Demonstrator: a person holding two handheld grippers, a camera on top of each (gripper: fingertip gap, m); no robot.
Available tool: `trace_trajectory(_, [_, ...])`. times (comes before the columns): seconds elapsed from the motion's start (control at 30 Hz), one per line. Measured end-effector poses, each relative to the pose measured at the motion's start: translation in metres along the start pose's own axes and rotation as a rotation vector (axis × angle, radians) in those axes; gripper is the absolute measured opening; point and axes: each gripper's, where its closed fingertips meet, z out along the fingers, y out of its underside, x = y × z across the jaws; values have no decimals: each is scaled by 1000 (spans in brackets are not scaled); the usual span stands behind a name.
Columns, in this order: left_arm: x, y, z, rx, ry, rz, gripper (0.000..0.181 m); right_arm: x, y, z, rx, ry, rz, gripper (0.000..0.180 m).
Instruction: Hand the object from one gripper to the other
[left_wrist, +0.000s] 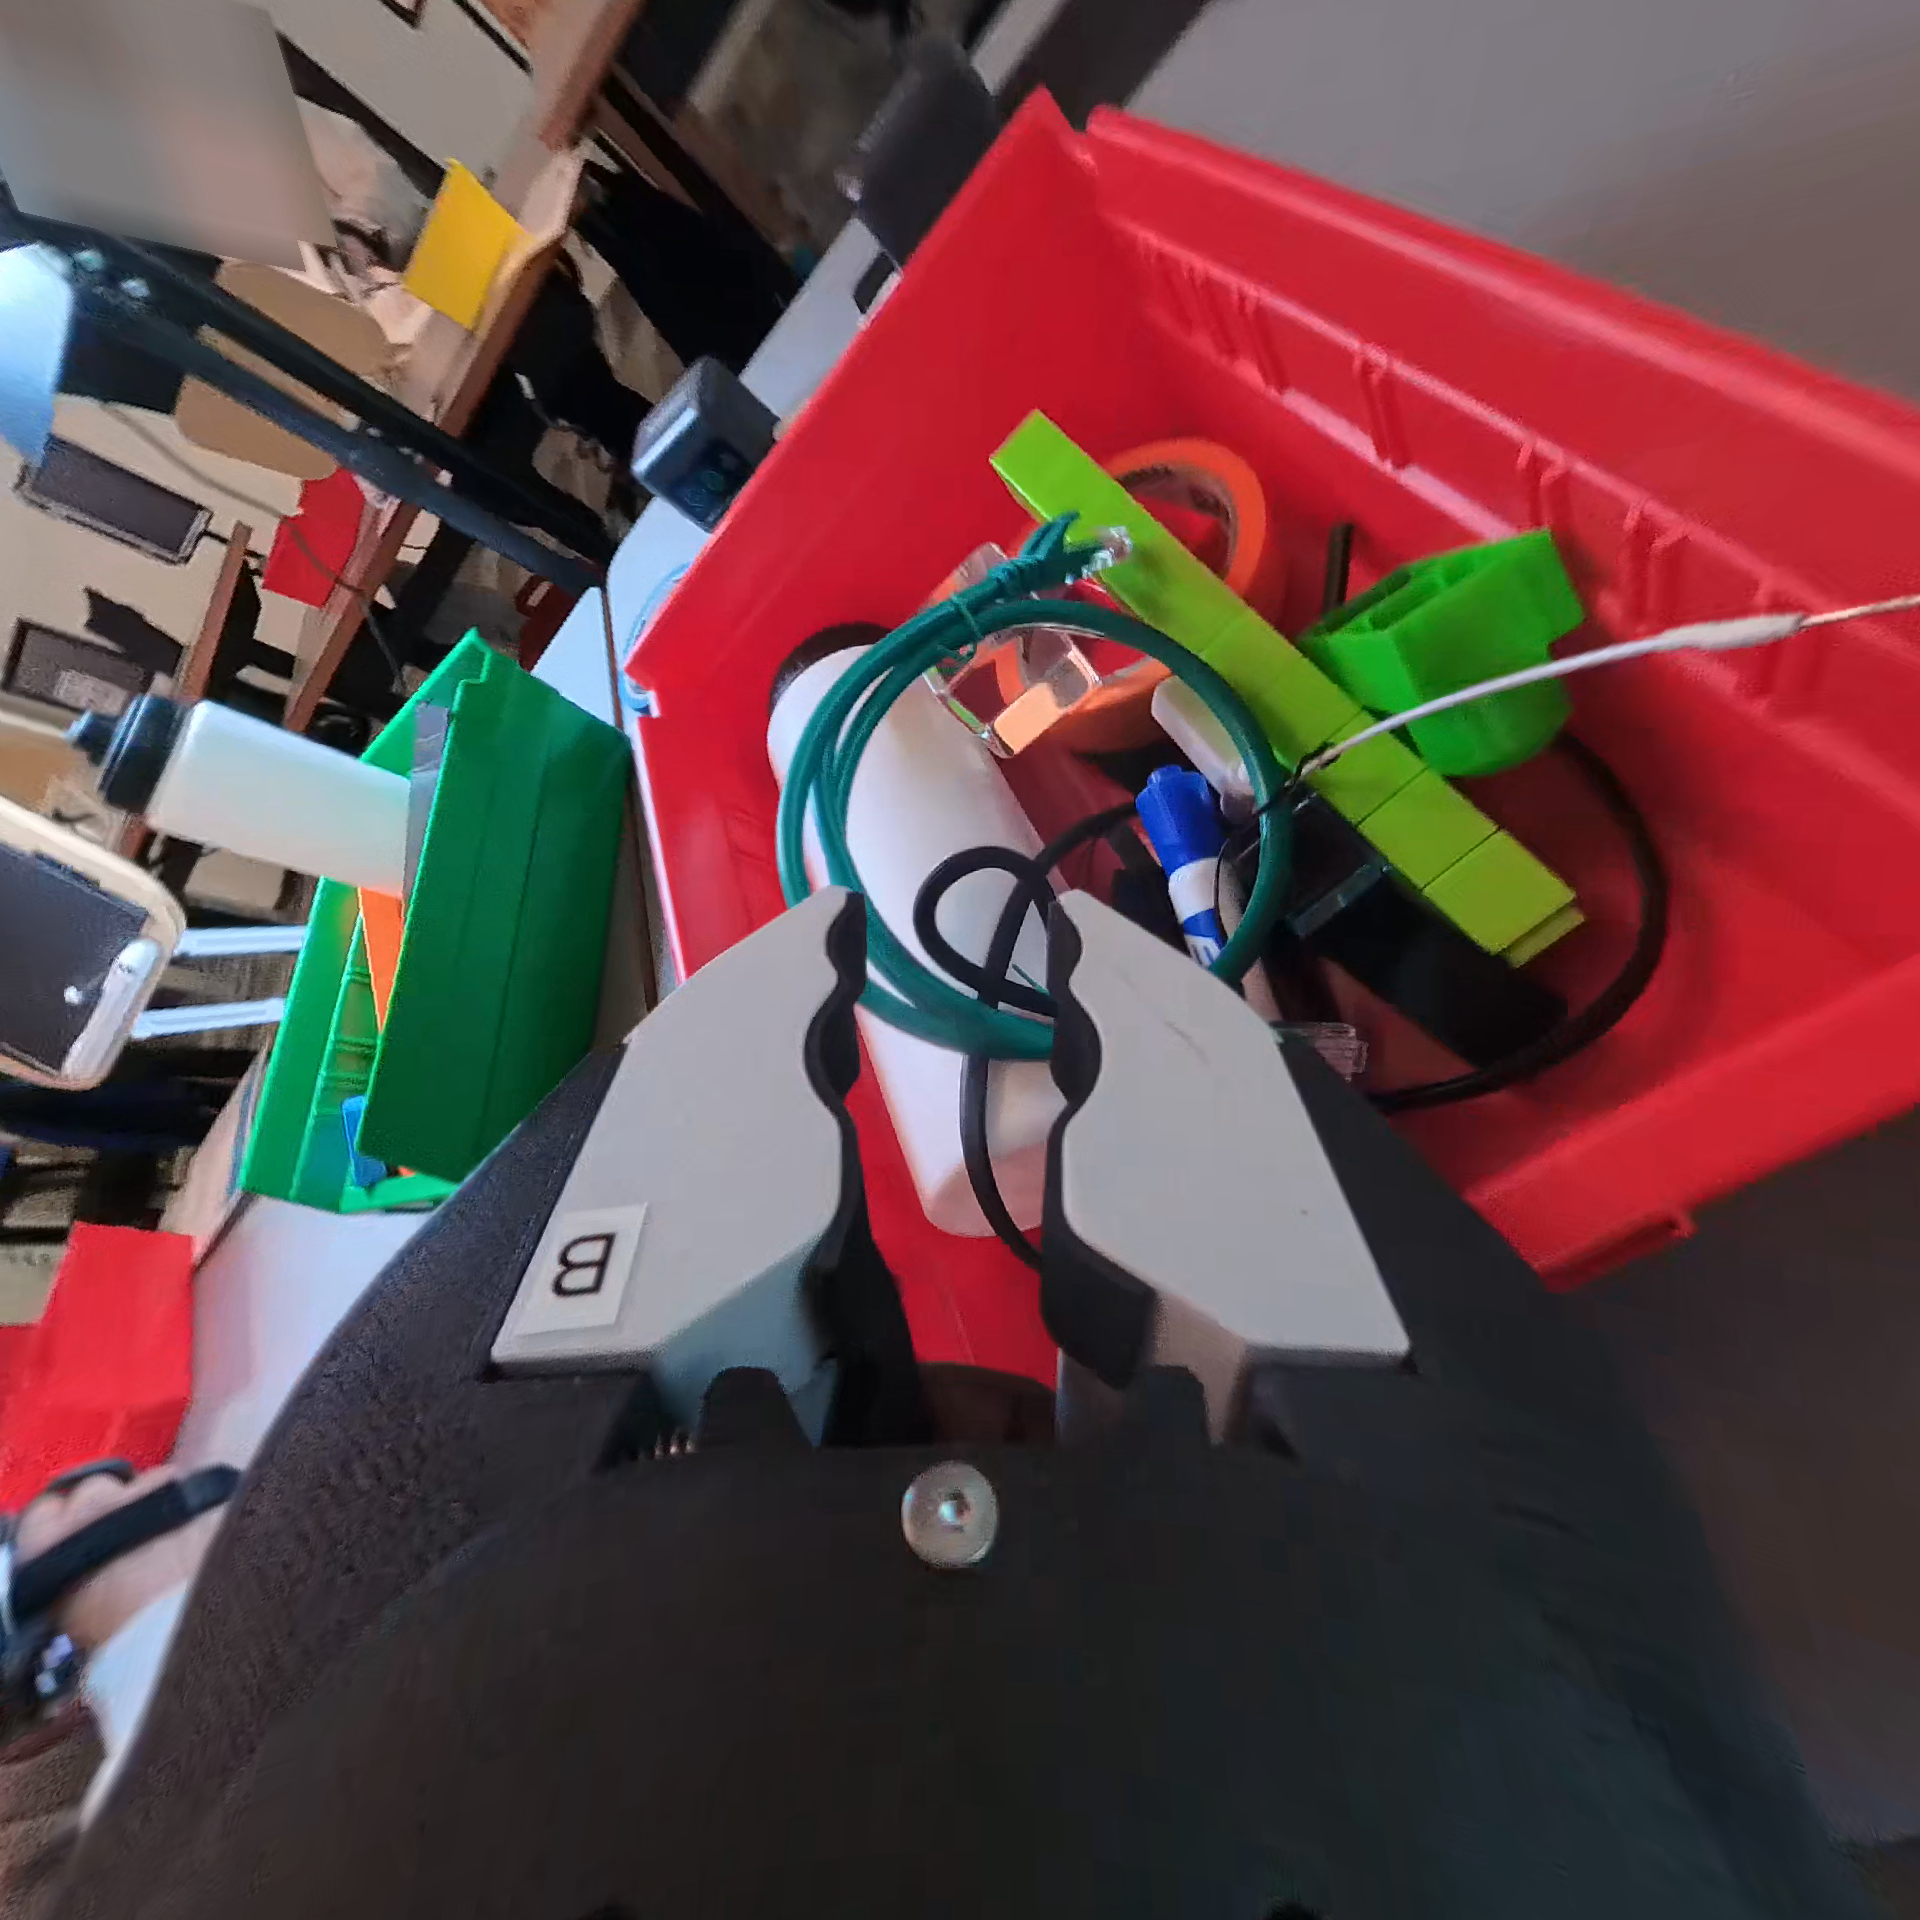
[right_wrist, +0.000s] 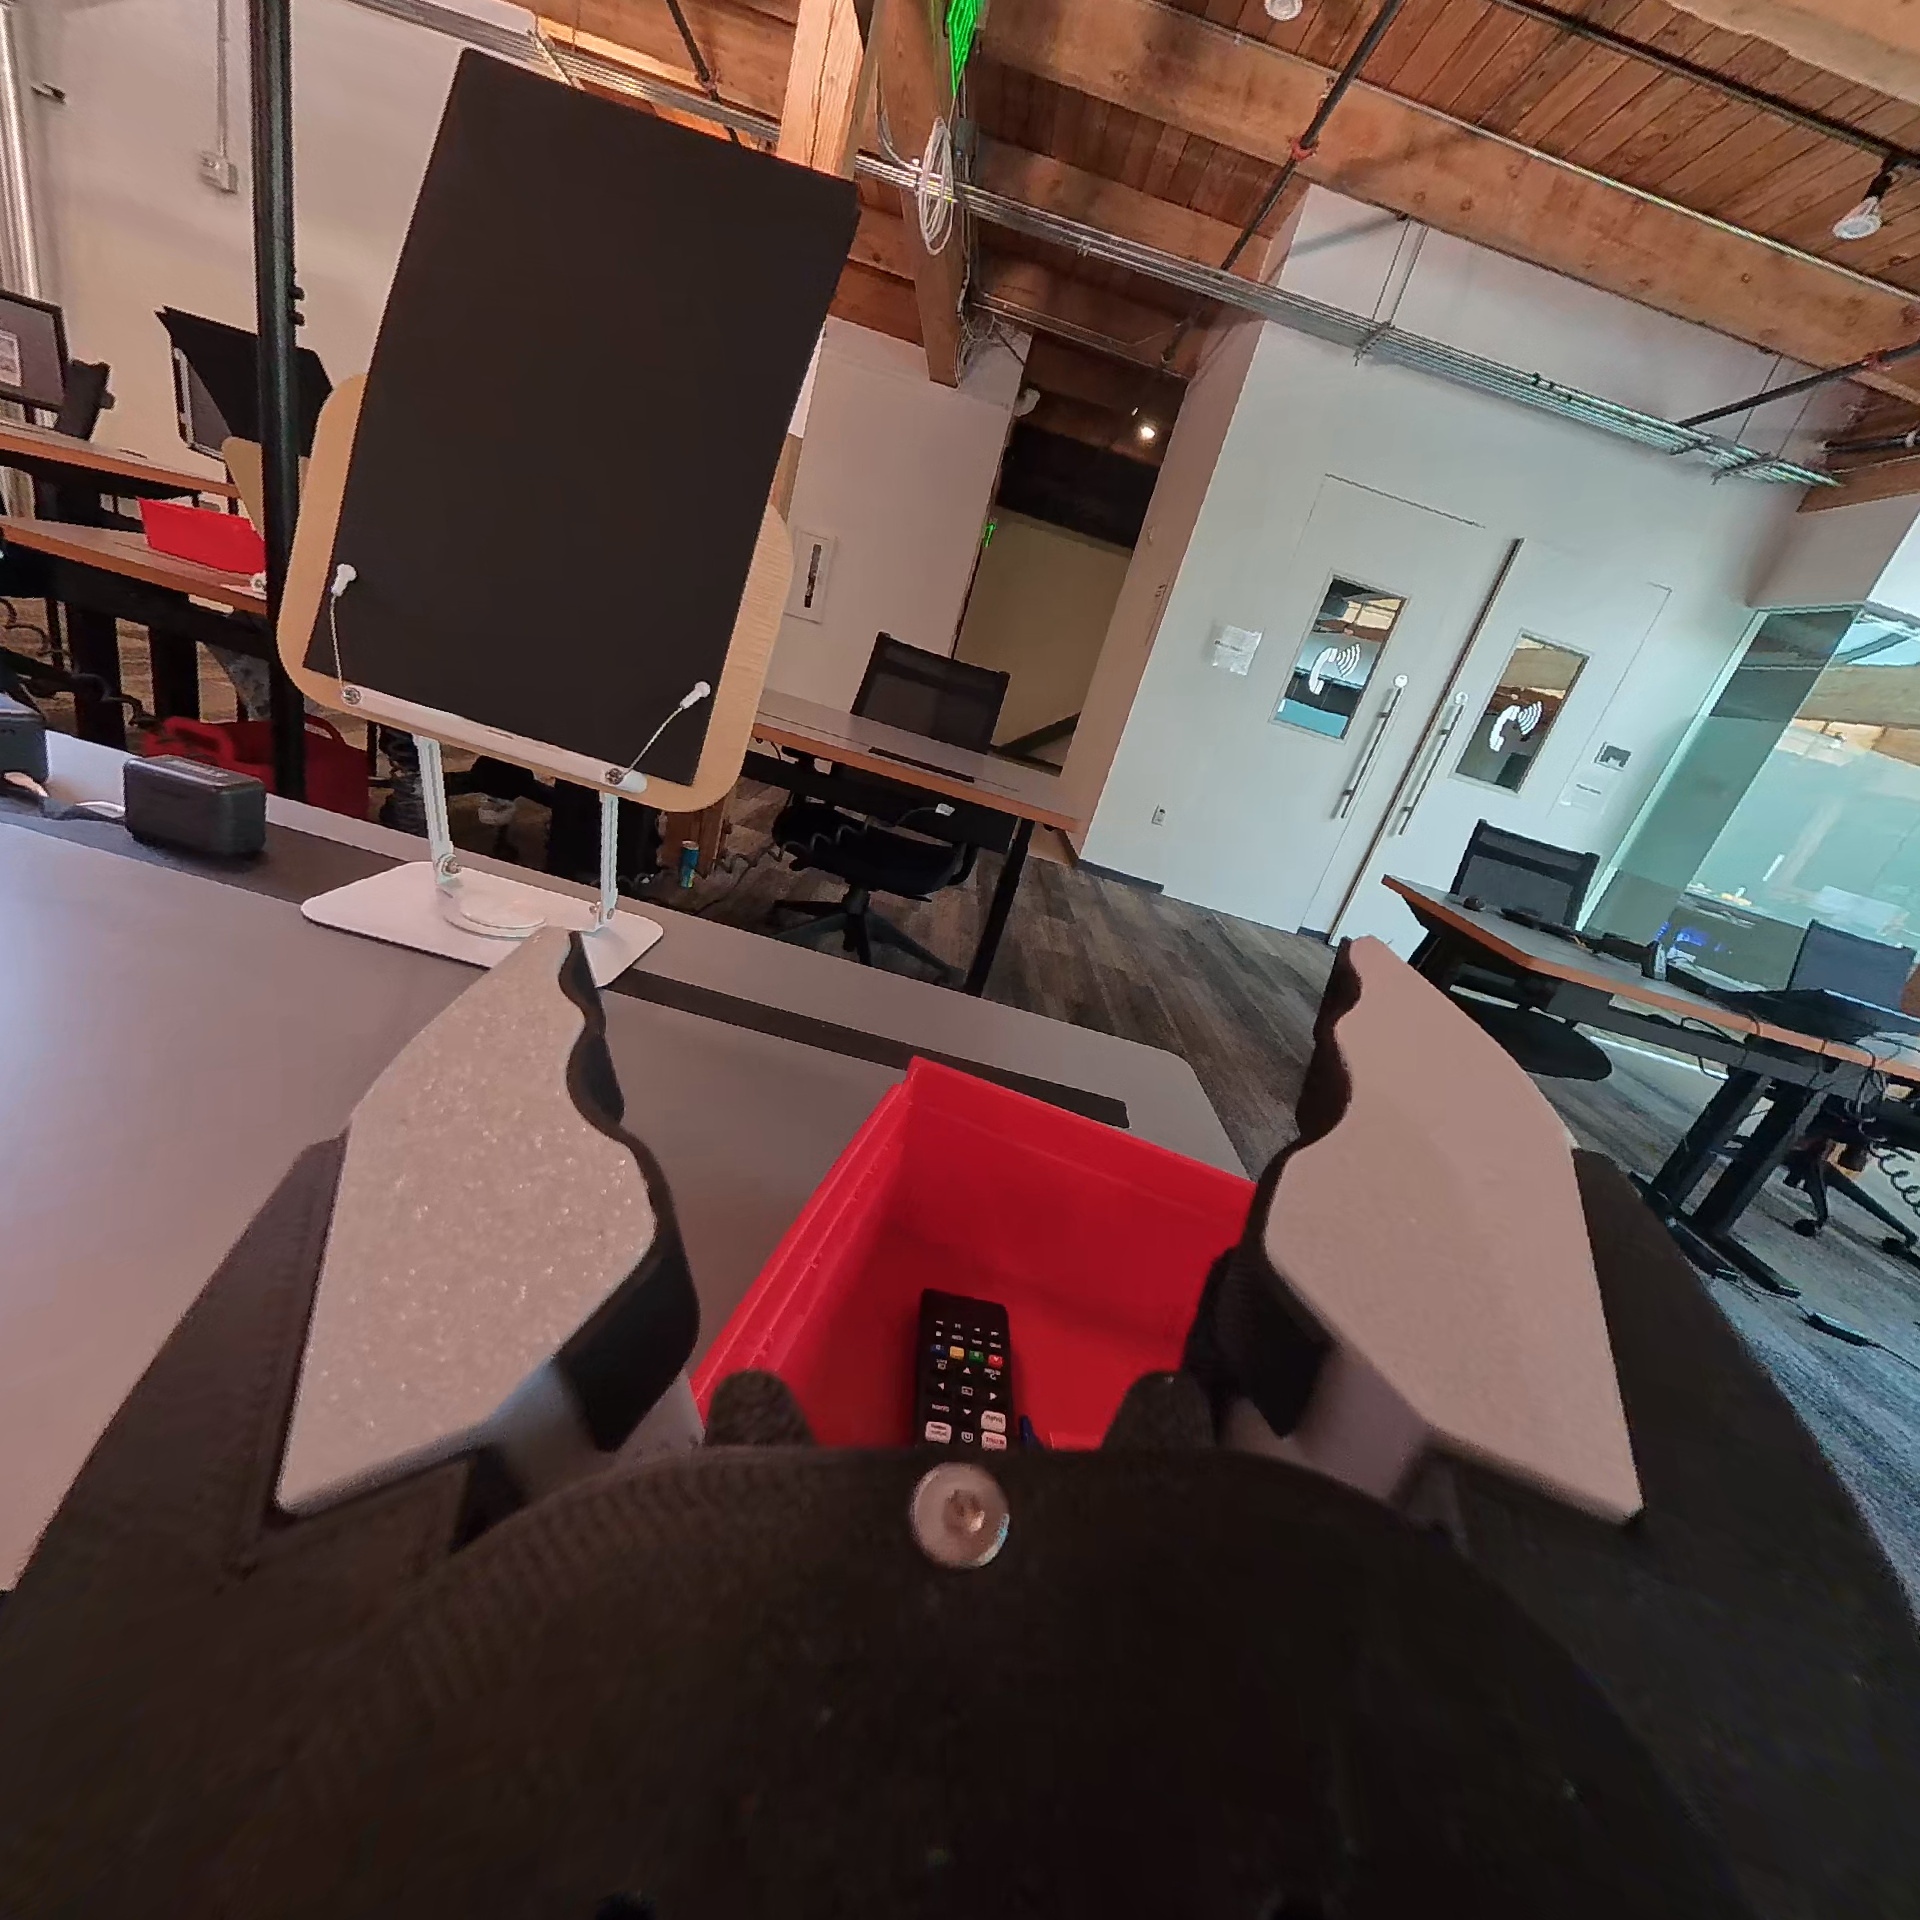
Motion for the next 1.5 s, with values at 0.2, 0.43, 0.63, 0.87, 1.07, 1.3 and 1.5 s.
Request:
trace_trajectory(0.2, [-5, 8, 25, -135, 71, 157, 28, 2, -1, -1, 10, 7, 5, 128])
trace_trajectory(0.43, [-17, 1, 26, -126, 40, 149, 5, 1, -2, -1, 13, 6, -2, 127])
trace_trajectory(0.63, [-72, -61, -16, 175, -247, -44, 5, -4, -4, 0, 17, -5, -9, 127])
trace_trajectory(0.87, [-86, -151, -81, 513, -294, -143, 5, -20, -14, -1, 50, -62, 8, 125])
trace_trajectory(1.07, [-44, -243, -141, 850, -119, -193, 4, -72, -46, -9, 188, -269, 49, 120])
trace_trajectory(1.3, [35, -301, -176, 1100, 76, -304, 4, -185, -100, -52, 515, -590, 5, 105])
trace_trajectory(1.5, [83, -309, -183, 1213, 203, -374, 4, -272, -87, -71, 572, -721, -164, 71])
